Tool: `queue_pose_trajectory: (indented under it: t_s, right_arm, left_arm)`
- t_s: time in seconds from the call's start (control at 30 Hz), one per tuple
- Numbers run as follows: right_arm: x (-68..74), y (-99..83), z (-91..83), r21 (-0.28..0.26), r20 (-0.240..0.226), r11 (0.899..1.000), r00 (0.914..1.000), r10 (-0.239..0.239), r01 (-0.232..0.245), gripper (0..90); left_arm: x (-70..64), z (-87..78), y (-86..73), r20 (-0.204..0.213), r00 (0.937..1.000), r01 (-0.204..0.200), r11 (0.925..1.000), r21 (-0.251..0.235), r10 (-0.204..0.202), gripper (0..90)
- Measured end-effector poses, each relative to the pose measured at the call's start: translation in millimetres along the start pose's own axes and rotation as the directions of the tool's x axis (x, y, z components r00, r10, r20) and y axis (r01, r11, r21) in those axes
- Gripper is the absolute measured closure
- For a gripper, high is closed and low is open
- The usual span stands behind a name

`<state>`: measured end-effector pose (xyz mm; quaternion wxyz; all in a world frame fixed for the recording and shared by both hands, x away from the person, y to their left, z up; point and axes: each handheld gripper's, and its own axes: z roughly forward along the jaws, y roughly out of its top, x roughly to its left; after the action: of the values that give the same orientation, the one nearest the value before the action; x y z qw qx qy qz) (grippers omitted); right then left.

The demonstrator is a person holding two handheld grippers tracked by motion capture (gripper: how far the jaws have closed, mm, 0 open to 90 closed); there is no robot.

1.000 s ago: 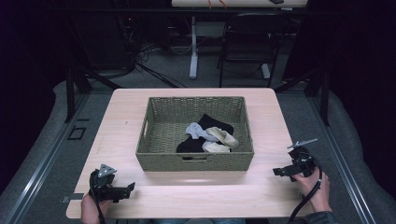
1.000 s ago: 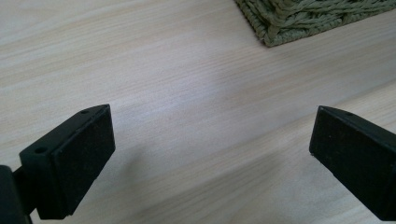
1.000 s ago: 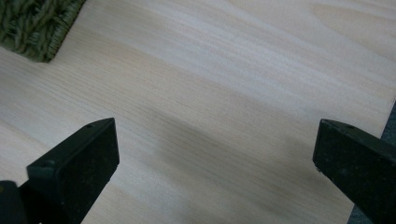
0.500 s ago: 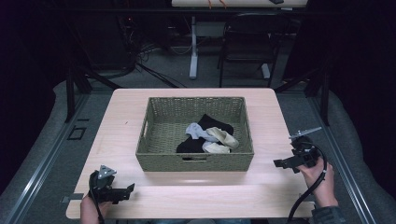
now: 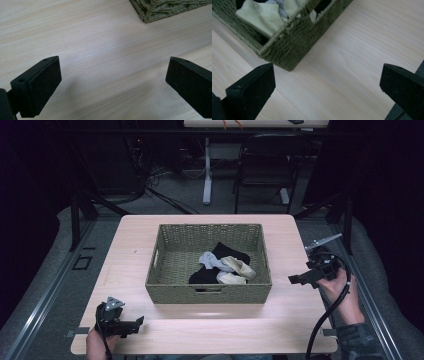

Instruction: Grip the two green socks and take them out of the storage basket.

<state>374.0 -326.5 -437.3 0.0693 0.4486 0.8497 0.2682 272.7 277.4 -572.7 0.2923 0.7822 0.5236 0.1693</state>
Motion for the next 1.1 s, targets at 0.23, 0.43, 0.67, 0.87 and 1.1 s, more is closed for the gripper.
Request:
queue_pose_trajectory:
  t_s: [0.23,0.43,0.67,0.87,1.1]
  right_arm:
    - [10.8,26.7,-3.6,0.014,-0.013,0.999,0.9988,-0.047,0.047,0.0]
    - [22.8,54.3,-2.7,0.043,-0.013,0.993,0.9936,-0.113,0.113,0.0]
    - [40.8,87.3,7.9,0.078,-0.024,0.979,0.9821,-0.187,0.188,0.0]
    - [55.3,113.7,28.8,0.104,-0.029,0.967,0.9721,-0.233,0.234,1.0]
    - [68.0,130.8,50.8,0.127,-0.031,0.958,0.9666,-0.254,0.256,7.6]
  left_arm:
    - [-0.5,-0.1,0.3,0.002,1.0000,-0.004,1.0000,-0.001,0.004,0.1]
    - [-0.4,0.3,0.5,0.000,1.0000,-0.005,1.0000,-0.001,0.005,0.1]
    - [-0.4,0.2,0.4,0.002,1.0000,-0.005,1.0000,-0.002,0.005,0.1]
    - [-0.4,0.5,0.5,0.008,0.9999,-0.007,1.0000,-0.001,0.007,0.1]
    - [-0.4,0.2,0.4,0.008,0.9999,-0.007,1.0000,-0.003,0.007,0.1]
